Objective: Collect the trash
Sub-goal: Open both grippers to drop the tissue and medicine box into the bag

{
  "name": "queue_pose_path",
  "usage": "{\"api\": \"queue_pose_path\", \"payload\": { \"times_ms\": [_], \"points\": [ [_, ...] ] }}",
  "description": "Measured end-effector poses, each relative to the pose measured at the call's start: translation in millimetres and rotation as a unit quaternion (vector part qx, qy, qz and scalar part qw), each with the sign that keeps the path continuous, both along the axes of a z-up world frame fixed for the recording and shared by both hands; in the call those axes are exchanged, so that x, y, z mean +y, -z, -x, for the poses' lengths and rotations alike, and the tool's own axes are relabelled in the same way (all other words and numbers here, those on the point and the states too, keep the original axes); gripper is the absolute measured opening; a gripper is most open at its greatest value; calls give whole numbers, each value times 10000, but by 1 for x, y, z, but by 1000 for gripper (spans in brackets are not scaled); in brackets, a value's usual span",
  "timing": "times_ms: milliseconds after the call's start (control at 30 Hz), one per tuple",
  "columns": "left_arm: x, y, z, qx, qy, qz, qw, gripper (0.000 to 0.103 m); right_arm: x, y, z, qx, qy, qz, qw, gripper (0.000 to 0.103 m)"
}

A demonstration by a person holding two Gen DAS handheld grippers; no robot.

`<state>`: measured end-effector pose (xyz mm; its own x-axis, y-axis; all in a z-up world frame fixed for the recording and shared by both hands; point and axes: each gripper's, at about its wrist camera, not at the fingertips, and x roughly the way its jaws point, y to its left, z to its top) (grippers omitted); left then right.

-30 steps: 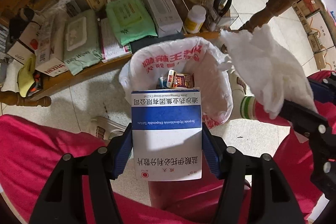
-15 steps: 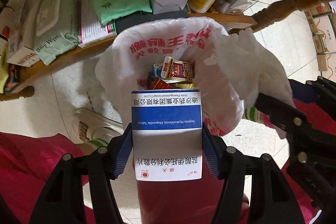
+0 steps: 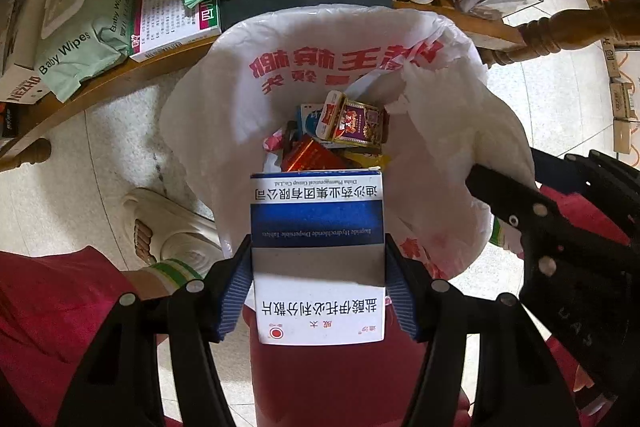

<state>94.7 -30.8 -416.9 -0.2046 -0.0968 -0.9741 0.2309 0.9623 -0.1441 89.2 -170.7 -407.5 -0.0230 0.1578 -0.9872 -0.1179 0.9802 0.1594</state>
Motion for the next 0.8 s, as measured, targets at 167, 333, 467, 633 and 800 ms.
{"api": "queue_pose_path", "payload": {
  "times_ms": [167, 333, 467, 633, 800],
  "points": [
    [1, 7, -2, 32, -60, -88, 9999, 60, 2, 8, -3, 49, 4, 0, 10000, 34],
    [7, 11, -6, 96, -170, -190, 9996, 61, 2, 12, -5, 128, -1, -81, 9999, 41],
    [16, 19, -9, 339, -449, -119, 9983, 68, -1, 15, -7, 199, 84, -145, 9997, 48],
    [21, 21, -10, 329, -573, -185, 9976, 73, -2, 14, -8, 185, 124, -159, 9996, 53],
    [22, 21, -11, 353, -687, -223, 9968, 75, -4, 16, -8, 208, 216, -152, 9994, 64]
  ]
}}
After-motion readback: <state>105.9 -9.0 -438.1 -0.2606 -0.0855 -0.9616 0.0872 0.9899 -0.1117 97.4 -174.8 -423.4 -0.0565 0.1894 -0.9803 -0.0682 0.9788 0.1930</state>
